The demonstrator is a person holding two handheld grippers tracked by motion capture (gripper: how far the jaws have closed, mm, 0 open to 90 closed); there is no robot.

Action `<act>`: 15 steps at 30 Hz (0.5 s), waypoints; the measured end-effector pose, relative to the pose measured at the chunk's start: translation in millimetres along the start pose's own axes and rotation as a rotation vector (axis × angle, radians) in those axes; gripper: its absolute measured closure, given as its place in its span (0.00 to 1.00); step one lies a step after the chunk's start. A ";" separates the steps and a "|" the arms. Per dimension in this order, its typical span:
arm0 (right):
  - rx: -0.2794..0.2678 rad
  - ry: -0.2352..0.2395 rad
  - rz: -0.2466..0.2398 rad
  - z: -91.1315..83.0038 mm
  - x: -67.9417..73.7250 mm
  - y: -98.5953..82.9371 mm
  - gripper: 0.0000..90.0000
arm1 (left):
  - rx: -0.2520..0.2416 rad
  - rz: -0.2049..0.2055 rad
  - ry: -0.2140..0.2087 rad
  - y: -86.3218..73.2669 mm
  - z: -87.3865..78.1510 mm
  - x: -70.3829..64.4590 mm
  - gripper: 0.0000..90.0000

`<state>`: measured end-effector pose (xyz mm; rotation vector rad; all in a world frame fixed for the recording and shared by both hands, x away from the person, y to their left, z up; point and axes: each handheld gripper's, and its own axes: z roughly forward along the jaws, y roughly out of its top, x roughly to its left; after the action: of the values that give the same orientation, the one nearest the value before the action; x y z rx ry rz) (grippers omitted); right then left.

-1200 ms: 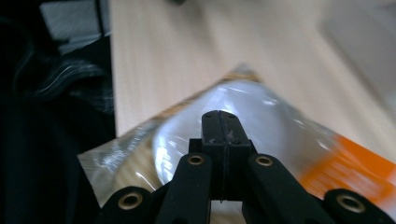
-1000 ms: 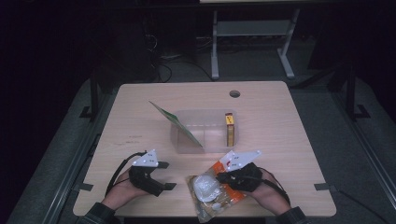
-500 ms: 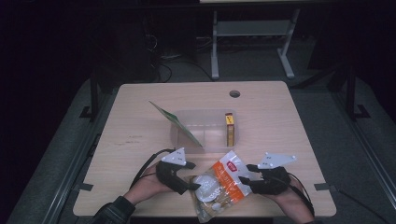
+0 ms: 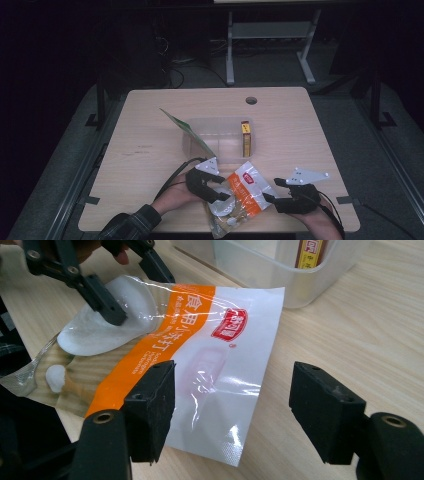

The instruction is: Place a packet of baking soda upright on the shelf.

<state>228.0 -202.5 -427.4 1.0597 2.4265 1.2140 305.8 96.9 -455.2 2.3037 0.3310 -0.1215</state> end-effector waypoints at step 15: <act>-0.020 0.013 0.003 1.3 0.5 2.2 0.34 | -0.015 -0.036 -0.068 0.8 -3.7 -1.7 0.98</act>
<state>229.4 -200.5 -426.5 1.0538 2.4176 1.2478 304.3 98.8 -451.8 2.2736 0.3372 -0.2137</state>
